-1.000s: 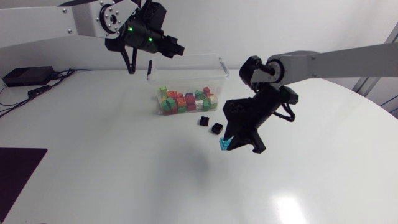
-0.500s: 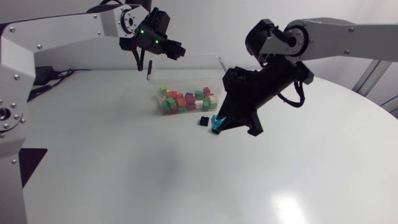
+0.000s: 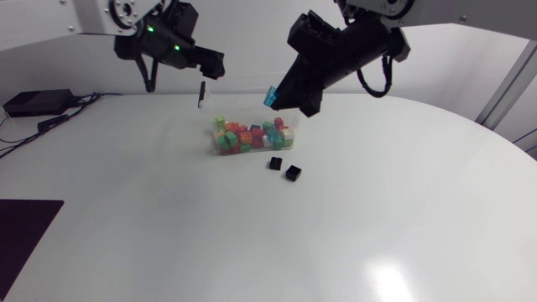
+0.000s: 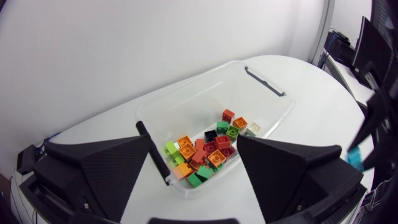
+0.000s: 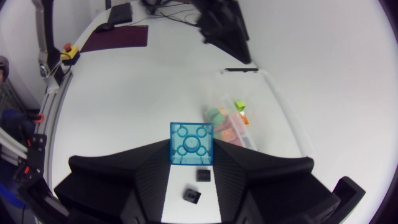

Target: Place the duplo bricks in the container

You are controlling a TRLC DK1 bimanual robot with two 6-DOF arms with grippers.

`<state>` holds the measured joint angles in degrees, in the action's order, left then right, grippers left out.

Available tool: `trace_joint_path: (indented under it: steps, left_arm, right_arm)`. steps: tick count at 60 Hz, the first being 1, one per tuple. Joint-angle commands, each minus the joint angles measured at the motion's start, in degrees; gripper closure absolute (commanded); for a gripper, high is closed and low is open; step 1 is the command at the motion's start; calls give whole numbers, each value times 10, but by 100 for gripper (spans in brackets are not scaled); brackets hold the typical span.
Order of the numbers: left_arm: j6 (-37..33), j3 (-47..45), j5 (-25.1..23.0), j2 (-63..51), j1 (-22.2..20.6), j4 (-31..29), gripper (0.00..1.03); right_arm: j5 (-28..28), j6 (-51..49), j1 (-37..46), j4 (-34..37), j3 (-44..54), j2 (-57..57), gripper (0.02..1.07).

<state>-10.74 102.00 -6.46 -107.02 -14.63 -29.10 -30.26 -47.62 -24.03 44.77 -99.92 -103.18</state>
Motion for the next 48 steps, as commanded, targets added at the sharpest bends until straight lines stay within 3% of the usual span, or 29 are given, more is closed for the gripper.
trace_joint_path:
  steps: [1, 21, 48]
  left_arm:
    - [-20, -65, -2, 74, 6, 12, 5]
    - [-71, -290, -26, 236, -6, 48, 5]
    - [-88, -428, -31, 317, -44, 61, 5]
  right_arm:
    - [-1, 59, -6, -24, -41, -46, 85]
    - [24, 184, 4, -120, -170, -171, 85]
    - [80, 263, 8, -179, -283, -289, 83]
